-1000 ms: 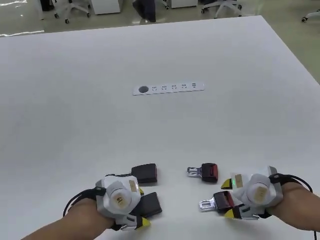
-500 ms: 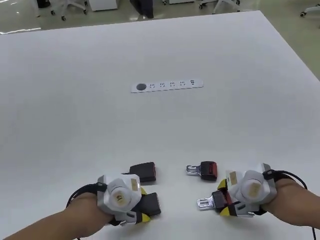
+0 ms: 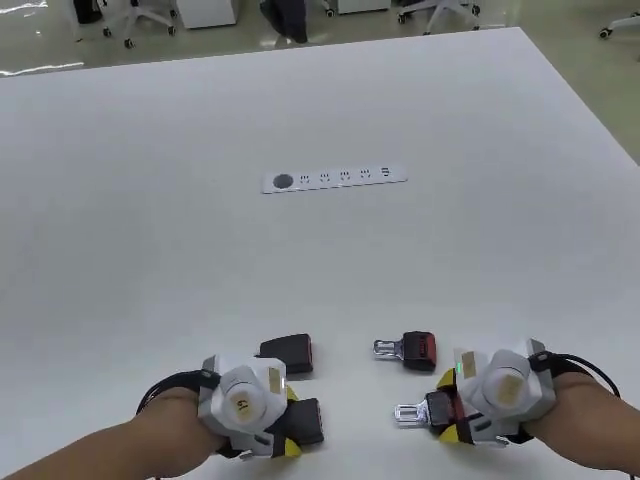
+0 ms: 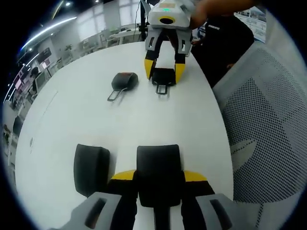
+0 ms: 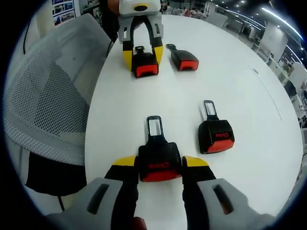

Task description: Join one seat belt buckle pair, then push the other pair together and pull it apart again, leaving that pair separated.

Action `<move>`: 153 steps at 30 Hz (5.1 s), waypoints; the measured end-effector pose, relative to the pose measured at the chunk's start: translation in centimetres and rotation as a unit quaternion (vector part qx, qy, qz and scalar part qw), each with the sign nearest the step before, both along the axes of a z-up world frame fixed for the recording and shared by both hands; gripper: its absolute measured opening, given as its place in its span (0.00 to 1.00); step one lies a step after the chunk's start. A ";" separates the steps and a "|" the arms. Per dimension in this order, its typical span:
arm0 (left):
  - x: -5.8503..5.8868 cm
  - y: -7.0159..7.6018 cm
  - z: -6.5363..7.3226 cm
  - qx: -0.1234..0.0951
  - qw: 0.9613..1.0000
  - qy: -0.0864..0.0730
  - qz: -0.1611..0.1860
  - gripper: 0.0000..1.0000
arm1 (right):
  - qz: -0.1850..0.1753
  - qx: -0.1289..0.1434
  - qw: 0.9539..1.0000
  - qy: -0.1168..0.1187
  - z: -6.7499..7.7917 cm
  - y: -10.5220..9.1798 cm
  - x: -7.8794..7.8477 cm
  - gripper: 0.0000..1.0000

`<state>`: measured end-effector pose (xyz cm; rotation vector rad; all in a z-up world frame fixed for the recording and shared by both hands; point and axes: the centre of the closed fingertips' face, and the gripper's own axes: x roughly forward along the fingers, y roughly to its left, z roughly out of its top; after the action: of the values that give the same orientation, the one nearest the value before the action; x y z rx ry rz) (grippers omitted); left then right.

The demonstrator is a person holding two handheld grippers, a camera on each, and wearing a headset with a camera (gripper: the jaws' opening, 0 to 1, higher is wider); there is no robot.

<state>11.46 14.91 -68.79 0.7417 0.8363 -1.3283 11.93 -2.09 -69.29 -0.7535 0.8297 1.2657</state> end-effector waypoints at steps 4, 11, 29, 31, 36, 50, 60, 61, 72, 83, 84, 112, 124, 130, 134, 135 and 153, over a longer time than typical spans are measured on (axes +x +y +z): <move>0.1 0.1 -0.1 0.001 1.000 0.002 0.001 0.35 | -0.013 -0.002 1.000 -0.001 0.0 0.0 0.0 0.34; -0.1 -0.1 0.0 0.004 1.000 0.003 -0.006 0.35 | -0.024 0.015 1.000 0.001 0.1 1.8 -0.2 0.34; 0.0 0.2 -0.2 0.003 1.000 0.004 -0.010 0.35 | -0.024 0.072 0.997 0.008 0.5 8.4 -0.2 0.34; 0.0 0.1 -0.2 0.004 1.000 0.004 -0.013 0.35 | -0.020 0.073 0.997 0.004 0.4 8.9 -0.2 0.34; 0.0 0.1 -0.3 0.007 1.000 0.004 -0.017 0.35 | -0.018 0.075 0.997 0.003 0.4 9.6 -0.3 0.34; 0.2 0.1 -0.6 0.016 1.000 0.005 -0.020 0.35 | -0.011 0.060 0.998 -0.017 0.4 10.1 -0.2 0.34; 0.0 -0.1 -0.3 0.023 0.999 0.005 -0.026 0.35 | -0.001 0.068 0.997 -0.021 0.4 11.0 -0.5 0.34; 0.0 -0.1 -0.3 0.023 0.999 0.005 -0.027 0.35 | -0.001 0.069 0.997 -0.023 0.3 11.1 -0.5 0.34; -0.1 -0.3 -0.2 0.017 0.999 0.004 -0.039 0.35 | -0.014 0.092 0.996 -0.013 0.3 11.4 -0.4 0.33; 0.1 -0.2 -0.4 0.019 0.998 0.005 -0.058 0.34 | 0.005 0.079 0.997 -0.016 0.6 12.0 -0.6 0.32; 0.1 -0.2 -0.4 0.019 0.998 0.005 -0.059 0.34 | 0.004 0.080 0.997 -0.015 0.6 12.1 -0.6 0.32; 0.3 0.1 -0.3 0.017 0.998 0.008 -0.062 0.33 | -0.007 0.075 0.997 -0.028 0.5 12.9 -0.6 0.31; 0.0 0.0 0.1 0.020 0.998 0.003 -0.063 0.34 | -0.020 0.085 0.996 -0.021 0.3 13.0 -0.8 0.32; -0.2 -0.1 0.1 0.031 0.997 0.003 -0.063 0.34 | -0.021 0.085 0.996 -0.018 0.5 13.0 -1.0 0.33; -0.2 -0.1 0.0 0.044 0.996 0.000 -0.071 0.35 | -0.023 0.079 0.997 -0.013 0.6 12.9 -1.1 0.34; -0.2 -0.1 -0.1 0.046 0.996 -0.002 -0.073 0.35 | -0.020 0.073 0.997 -0.018 0.5 12.9 -1.2 0.34; 0.3 0.5 3.4 0.007 1.000 0.001 -0.017 0.40 | -0.061 0.095 0.993 -0.021 4.0 10.2 -0.7 0.37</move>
<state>11.79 15.45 -65.36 0.7687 0.8384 -1.3550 11.26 8.09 -65.27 -0.5670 0.6992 1.1969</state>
